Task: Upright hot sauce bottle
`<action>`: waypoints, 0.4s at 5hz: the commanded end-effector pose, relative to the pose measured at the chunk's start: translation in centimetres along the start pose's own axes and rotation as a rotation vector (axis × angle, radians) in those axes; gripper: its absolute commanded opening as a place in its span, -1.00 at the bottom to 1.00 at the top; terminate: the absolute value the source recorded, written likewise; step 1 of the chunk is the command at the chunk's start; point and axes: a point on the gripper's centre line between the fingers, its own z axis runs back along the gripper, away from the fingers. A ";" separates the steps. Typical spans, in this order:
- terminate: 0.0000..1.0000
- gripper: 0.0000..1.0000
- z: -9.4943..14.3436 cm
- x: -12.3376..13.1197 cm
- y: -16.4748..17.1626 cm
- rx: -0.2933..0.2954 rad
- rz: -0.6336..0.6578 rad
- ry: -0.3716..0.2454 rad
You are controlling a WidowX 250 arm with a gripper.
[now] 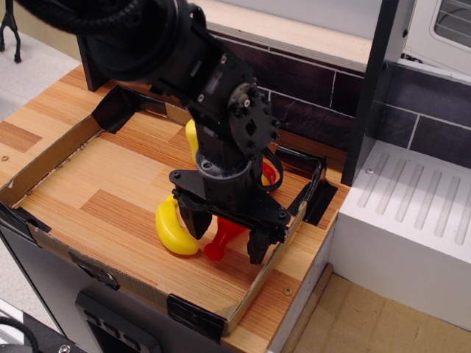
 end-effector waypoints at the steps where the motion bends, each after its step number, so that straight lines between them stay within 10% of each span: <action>1: -1.00 1.00 -0.5 0.0 -0.4 -0.012 -0.007 -0.006; 2: -1.00 1.00 -0.9 -0.2 -0.4 -0.009 -0.009 0.006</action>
